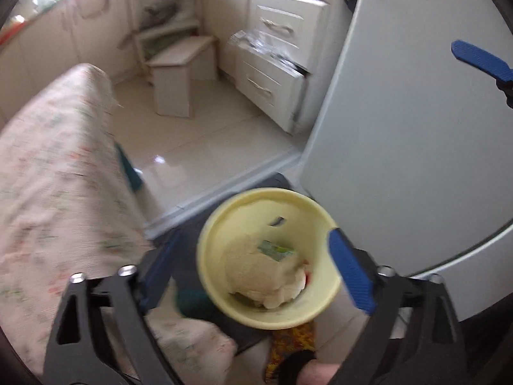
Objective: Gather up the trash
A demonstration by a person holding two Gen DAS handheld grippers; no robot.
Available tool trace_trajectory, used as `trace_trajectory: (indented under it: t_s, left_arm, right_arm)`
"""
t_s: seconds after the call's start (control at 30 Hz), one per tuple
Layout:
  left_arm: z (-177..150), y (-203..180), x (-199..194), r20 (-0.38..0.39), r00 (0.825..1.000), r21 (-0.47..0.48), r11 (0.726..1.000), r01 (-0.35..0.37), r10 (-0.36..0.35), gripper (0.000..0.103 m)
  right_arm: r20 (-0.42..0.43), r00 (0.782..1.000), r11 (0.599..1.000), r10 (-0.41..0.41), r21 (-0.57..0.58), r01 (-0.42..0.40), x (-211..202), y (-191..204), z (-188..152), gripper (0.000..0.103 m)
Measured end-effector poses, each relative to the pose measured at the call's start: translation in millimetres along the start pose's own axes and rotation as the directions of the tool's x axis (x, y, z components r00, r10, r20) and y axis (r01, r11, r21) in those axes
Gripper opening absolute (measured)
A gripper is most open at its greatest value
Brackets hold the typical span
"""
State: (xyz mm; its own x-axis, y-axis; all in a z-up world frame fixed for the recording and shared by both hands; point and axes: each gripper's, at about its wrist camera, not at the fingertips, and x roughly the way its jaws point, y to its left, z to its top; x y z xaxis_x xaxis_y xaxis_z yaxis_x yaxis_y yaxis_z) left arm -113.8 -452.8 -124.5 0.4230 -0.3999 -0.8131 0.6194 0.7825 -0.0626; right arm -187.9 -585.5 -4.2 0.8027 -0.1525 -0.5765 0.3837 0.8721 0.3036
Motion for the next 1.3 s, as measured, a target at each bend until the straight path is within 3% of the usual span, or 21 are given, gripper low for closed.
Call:
trace_trajectory:
  t_s: [0.2, 0.37, 0.43, 0.5, 0.63, 0.87, 1.0, 1.13, 1.3]
  left_arm:
    - [-5.8, 24.1, -79.3, 0.102, 0.991, -0.080, 0.993, -0.081, 0.090, 0.095]
    - [-22.7, 53.0, -147.5, 0.173, 0.984, -0.174, 0.985, -0.009, 0.039, 0.095]
    - [-32.8, 63.8, -171.8, 0.195, 0.980, -0.211, 0.977, -0.008, 0.050, 0.095]
    - [-41.1, 71.1, -193.4, 0.191, 0.976, -0.229, 0.972, -0.056, 0.101, 0.095]
    - [-62.7, 66.9, -233.2, 0.237, 0.944, -0.196, 0.963, -0.186, 0.231, 0.095]
    - [-82.3, 68.5, -274.0, 0.239, 0.915, -0.190, 0.940, -0.283, 0.324, 0.095]
    - [-93.2, 72.9, -296.1, 0.270, 0.908, -0.216, 0.939, -0.268, 0.321, 0.095]
    - [-103.1, 76.0, -310.3, 0.299, 0.886, -0.245, 0.926, -0.287, 0.354, 0.095]
    - [-111.5, 81.4, -326.7, 0.328, 0.885, -0.285, 0.928, -0.240, 0.330, 0.095]
  right_arm:
    - [0.053, 0.997, 0.994, -0.050, -0.093, 0.055, -26.9, 19.0, 0.8, 0.096]
    - [0.118, 0.989, 0.982, -0.088, -0.154, 0.106, -63.2, 37.4, -18.4, 0.096]
    - [0.143, 0.986, 0.980, -0.083, -0.166, 0.107, -81.0, 44.0, -33.7, 0.096]
    - [0.156, 0.985, 0.979, -0.074, -0.177, 0.102, -95.4, 50.6, -48.9, 0.096]
    - [0.160, 0.986, 0.977, -0.053, -0.194, 0.084, -125.0, 65.0, -73.9, 0.096]
    - [0.158, 0.987, 0.974, -0.037, -0.216, 0.072, -164.7, 85.1, -90.0, 0.096]
    - [0.178, 0.984, 0.972, -0.023, -0.227, 0.064, -184.8, 95.8, -92.4, 0.096]
    - [0.197, 0.980, 0.968, -0.016, -0.241, 0.065, -194.8, 103.1, -94.8, 0.096]
    - [0.209, 0.978, 0.965, -0.013, -0.254, 0.067, -202.0, 111.2, -100.2, 0.096]
